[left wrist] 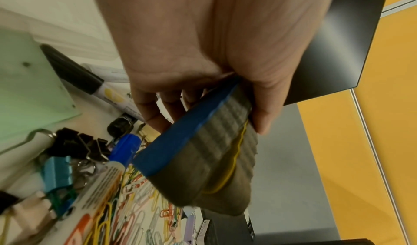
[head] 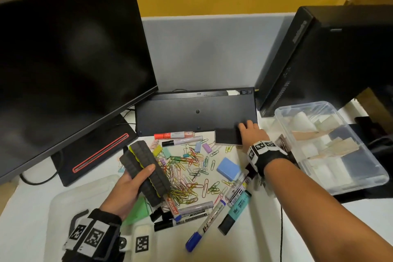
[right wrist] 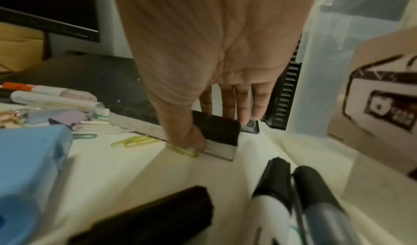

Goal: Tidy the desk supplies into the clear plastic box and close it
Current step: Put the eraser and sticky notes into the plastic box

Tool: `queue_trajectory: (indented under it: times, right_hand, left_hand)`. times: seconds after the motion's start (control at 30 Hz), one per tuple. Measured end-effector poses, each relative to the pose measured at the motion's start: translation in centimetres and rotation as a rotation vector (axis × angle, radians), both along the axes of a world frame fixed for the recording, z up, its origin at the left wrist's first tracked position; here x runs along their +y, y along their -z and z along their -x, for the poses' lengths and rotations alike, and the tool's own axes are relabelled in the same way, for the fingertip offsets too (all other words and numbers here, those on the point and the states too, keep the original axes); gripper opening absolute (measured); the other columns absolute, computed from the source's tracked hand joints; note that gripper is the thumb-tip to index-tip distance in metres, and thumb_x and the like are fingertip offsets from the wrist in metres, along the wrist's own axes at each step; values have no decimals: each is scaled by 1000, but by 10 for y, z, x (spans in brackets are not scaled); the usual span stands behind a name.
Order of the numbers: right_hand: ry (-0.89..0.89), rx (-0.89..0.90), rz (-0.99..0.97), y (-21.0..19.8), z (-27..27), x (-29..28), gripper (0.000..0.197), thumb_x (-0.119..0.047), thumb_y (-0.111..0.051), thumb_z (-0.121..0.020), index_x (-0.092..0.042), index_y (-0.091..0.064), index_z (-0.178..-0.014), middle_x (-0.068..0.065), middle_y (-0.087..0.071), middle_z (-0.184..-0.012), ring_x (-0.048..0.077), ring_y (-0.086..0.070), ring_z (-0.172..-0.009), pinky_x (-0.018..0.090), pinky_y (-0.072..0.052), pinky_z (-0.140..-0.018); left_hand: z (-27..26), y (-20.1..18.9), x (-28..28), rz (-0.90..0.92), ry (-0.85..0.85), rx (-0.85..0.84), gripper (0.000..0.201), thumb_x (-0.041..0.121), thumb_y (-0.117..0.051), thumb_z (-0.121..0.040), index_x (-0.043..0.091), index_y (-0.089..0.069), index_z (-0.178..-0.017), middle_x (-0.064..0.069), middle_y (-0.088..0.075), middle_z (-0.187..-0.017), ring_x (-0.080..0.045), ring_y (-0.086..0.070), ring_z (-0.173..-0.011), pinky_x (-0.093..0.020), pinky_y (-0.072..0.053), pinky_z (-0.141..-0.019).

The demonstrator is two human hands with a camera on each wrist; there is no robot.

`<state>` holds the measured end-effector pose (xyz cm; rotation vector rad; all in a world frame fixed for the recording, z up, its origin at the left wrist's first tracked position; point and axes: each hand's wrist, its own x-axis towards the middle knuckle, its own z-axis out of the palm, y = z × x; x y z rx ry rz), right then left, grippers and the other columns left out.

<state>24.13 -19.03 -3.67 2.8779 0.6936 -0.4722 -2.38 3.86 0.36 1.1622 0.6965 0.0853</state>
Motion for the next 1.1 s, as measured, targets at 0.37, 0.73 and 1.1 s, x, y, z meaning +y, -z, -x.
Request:
queue_trajectory:
  times: [0.37, 0.73, 1.1]
  right_hand:
    - [-123, -139, -228, -59, 52, -20, 45, -47, -47, -88, -14, -54, -118, 9, -40, -112, 27, -41, -107, 37, -39, -95]
    - [3, -263, -706, -169, 65, -83, 30, -42, -47, -95, -13, -56, -97, -1, -55, -91, 16, -54, -83, 27, -41, -72]
    - [372, -142, -217, -176, 3, -182, 24, -15, -39, -94, -8, -50, -114, 17, -58, -113, 36, -57, -104, 38, -41, -78]
  left_hand:
    - [5, -8, -13, 73, 16, 2, 24, 21, -53, -90, 15, -63, -111, -3, -72, -107, -16, -68, -100, -32, -49, -86]
    - [-1, -31, -43, 37, 6, -37, 25, 25, -55, -89, 17, -61, -112, -4, -72, -107, -21, -65, -103, -38, -44, -94]
    - [-21, -17, -89, 10, -133, -13, 39, 21, -56, -90, 14, -51, -129, -11, -65, -119, -28, -61, -110, -45, -43, -98]
